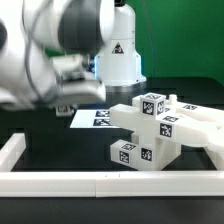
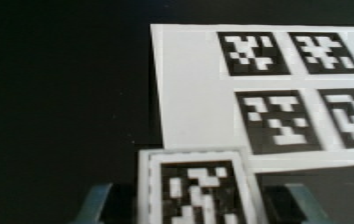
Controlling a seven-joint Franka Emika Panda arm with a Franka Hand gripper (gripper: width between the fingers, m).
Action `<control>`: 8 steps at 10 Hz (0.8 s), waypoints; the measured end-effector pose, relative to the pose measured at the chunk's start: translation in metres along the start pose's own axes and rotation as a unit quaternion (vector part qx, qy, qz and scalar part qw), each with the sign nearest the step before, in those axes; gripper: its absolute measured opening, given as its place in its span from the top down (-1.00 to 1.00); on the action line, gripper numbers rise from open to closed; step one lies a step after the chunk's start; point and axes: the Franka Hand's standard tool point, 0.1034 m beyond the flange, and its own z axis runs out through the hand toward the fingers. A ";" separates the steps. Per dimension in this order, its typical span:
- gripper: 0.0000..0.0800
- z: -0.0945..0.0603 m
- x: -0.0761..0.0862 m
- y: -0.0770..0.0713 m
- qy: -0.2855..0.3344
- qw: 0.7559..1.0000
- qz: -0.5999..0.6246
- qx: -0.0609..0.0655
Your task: Assemble chair
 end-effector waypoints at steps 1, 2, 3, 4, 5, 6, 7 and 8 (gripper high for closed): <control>0.30 -0.009 -0.005 -0.003 0.042 0.999 -0.005 -0.004; 0.30 -0.003 -0.004 0.000 0.077 0.997 -0.004 -0.010; 0.30 -0.002 -0.003 0.001 0.103 0.995 -0.004 -0.012; 0.30 -0.005 -0.001 0.001 0.128 0.992 -0.004 -0.017; 0.30 -0.010 0.001 -0.001 0.168 0.986 -0.004 -0.020; 0.30 -0.030 -0.002 -0.022 0.203 0.979 -0.009 -0.027; 0.30 -0.065 -0.005 -0.045 0.254 0.966 -0.026 -0.034; 0.30 -0.077 -0.008 -0.063 0.290 0.956 -0.031 -0.034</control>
Offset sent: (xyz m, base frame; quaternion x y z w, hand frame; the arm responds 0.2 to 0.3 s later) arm 0.0000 0.0000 0.0000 0.0000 0.1296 0.0000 0.9916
